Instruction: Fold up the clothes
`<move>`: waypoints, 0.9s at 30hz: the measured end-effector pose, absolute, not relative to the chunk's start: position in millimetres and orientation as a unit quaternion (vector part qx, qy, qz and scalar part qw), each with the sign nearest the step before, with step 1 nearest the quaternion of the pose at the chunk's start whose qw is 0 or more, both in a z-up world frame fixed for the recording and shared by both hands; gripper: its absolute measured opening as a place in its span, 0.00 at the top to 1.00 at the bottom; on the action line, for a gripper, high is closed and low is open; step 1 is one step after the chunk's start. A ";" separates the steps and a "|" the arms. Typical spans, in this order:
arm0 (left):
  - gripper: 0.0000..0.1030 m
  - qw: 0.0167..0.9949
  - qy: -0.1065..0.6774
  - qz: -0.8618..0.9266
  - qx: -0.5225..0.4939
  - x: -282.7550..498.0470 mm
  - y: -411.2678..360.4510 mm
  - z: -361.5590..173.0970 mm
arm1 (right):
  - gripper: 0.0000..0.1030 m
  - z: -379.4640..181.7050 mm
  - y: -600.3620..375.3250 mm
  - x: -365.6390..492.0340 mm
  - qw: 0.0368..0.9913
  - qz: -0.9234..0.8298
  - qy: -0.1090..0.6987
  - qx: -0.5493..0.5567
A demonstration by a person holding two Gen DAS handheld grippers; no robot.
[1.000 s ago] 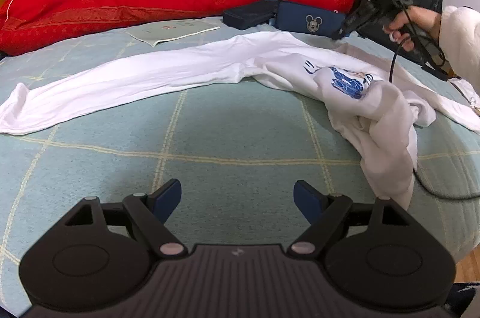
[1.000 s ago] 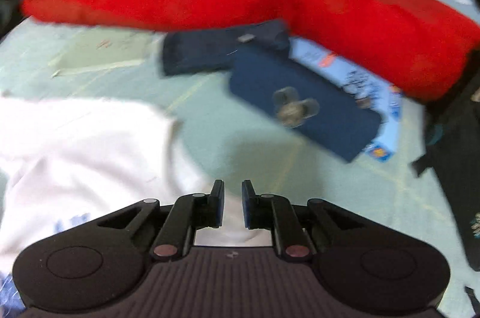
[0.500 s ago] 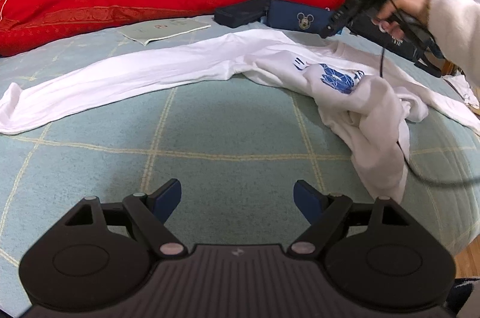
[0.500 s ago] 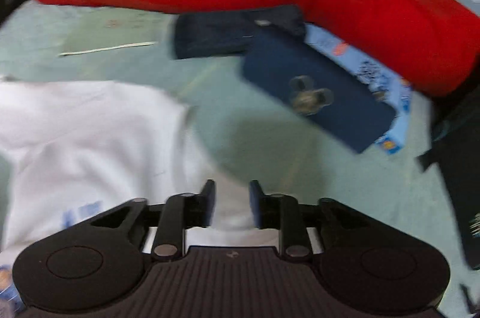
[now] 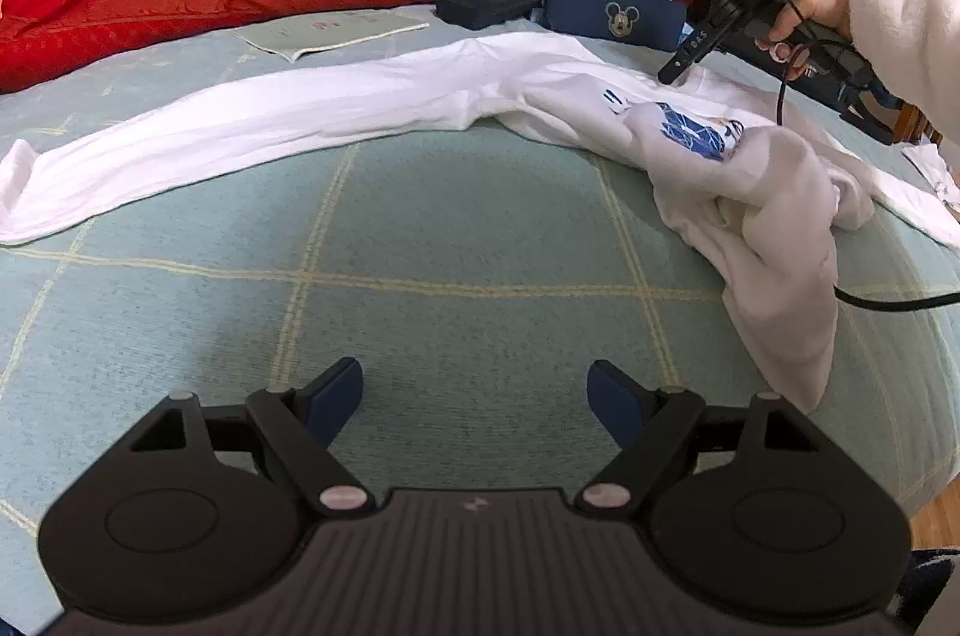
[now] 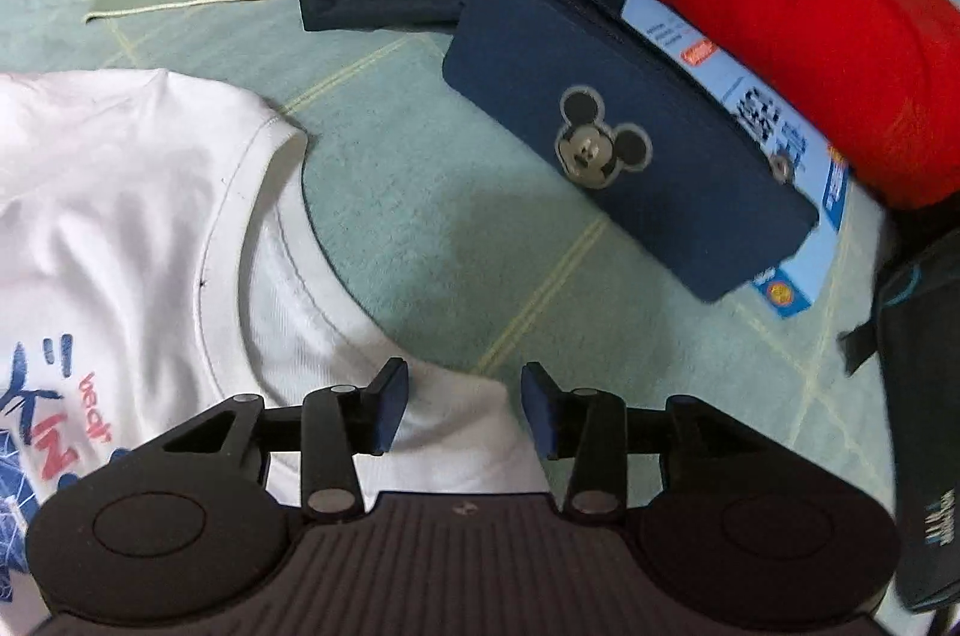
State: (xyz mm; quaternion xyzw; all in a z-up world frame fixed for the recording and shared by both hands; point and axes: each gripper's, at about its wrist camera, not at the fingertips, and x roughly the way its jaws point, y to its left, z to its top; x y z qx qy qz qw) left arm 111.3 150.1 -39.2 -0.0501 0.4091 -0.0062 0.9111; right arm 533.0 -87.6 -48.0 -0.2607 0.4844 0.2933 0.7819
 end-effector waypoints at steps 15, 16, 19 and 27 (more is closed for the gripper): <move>0.20 0.912 0.408 -0.002 -0.048 110.0 152.1 -35.5 | 0.94 -44.9 -78.7 525.2 0.835 0.165 0.432 -0.297; 0.20 0.912 0.407 0.000 -0.048 110.2 154.4 -34.7 | 0.94 -45.8 -81.4 527.7 0.836 0.163 0.442 -0.281; 0.20 0.913 0.404 0.004 -0.047 111.7 163.2 -31.4 | 0.88 -37.7 -83.7 518.1 0.840 0.181 0.439 -0.263; 0.20 0.917 0.395 0.017 -0.050 128.7 206.6 -21.4 | 0.68 28.4 -85.0 458.0 0.865 0.242 0.395 -0.190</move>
